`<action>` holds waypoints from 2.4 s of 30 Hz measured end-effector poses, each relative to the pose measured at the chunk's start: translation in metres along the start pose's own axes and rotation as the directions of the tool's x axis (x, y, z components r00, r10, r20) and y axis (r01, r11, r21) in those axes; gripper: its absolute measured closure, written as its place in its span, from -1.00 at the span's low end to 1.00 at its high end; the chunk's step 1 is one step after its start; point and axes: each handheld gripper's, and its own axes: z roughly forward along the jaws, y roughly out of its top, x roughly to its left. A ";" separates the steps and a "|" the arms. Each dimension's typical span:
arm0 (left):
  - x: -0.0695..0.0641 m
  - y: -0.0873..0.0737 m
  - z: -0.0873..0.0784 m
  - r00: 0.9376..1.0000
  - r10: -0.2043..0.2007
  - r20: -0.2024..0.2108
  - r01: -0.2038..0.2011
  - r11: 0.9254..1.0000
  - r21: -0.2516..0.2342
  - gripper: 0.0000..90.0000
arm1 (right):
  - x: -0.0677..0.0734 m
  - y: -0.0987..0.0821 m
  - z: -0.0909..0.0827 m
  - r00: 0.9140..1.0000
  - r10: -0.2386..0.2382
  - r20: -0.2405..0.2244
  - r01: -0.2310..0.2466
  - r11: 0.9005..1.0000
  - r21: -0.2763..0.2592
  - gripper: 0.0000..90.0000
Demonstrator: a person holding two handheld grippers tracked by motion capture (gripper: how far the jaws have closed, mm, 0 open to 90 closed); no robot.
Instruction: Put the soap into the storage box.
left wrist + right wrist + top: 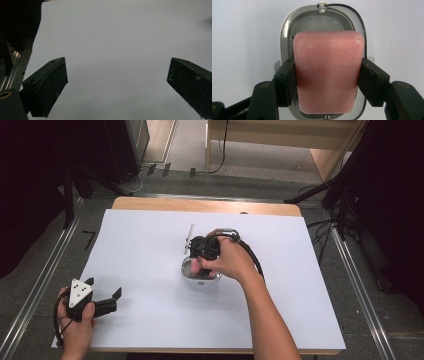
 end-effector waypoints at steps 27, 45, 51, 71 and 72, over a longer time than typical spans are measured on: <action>-0.001 0.000 0.000 1.000 0.010 -0.007 -0.010 1.000 0.004 -0.92 | 0.015 -0.083 -0.027 0.953 0.290 0.087 -0.248 0.911 -0.330 -0.96; -0.001 0.000 0.001 1.000 0.012 -0.008 -0.012 1.000 0.006 -0.92 | 0.031 -0.146 -0.023 0.879 0.469 0.086 -0.388 0.809 -0.441 -1.00; -0.001 0.000 0.000 1.000 0.012 -0.008 -0.012 1.000 0.008 -0.92 | 0.038 -0.165 -0.021 0.850 0.517 0.097 -0.419 0.777 -0.469 -1.00; -0.002 0.000 0.001 1.000 0.014 -0.012 -0.014 1.000 0.008 -0.92 | 0.063 -0.220 -0.008 0.786 0.610 0.103 -0.476 0.702 -0.530 -1.00; -0.002 0.000 0.001 1.000 0.013 -0.012 -0.013 1.000 0.007 -0.92 | 0.066 -0.226 -0.006 0.774 0.625 0.100 -0.487 0.690 -0.535 -1.00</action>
